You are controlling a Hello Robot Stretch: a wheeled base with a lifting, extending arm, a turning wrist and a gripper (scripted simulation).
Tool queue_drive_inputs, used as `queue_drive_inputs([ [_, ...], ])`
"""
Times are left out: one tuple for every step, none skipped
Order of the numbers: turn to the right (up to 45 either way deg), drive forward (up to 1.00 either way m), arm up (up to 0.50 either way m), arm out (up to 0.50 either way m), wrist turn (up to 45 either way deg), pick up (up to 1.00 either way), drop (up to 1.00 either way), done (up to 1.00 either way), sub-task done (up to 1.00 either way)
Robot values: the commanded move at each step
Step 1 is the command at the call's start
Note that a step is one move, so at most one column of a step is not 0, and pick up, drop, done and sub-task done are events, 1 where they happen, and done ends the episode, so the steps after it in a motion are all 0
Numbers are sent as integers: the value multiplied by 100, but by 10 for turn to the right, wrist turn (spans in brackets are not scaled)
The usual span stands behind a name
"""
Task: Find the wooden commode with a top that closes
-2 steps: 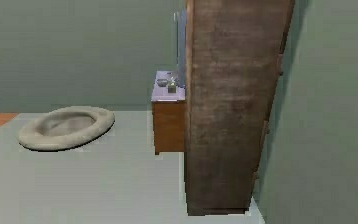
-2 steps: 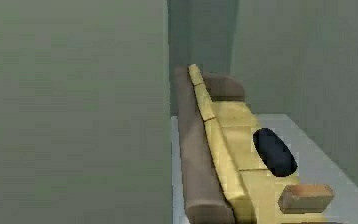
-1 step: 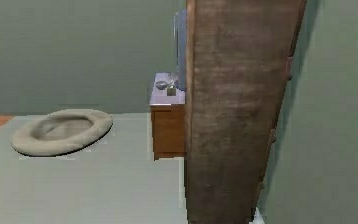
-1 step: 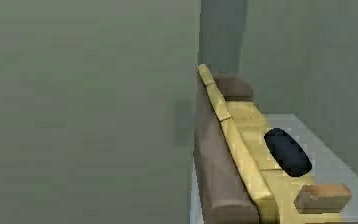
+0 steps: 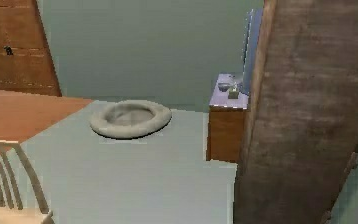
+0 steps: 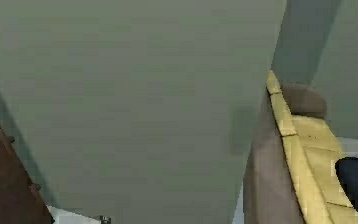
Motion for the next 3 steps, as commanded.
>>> queue_drive_inputs([
  [0, 50, 0, 0, 0, 0, 0, 0, 0],
  [-150, 0, 0, 0, 0, 0, 0, 0, 0],
  [0, 90, 0, 0, 0, 0, 0, 0, 0],
])
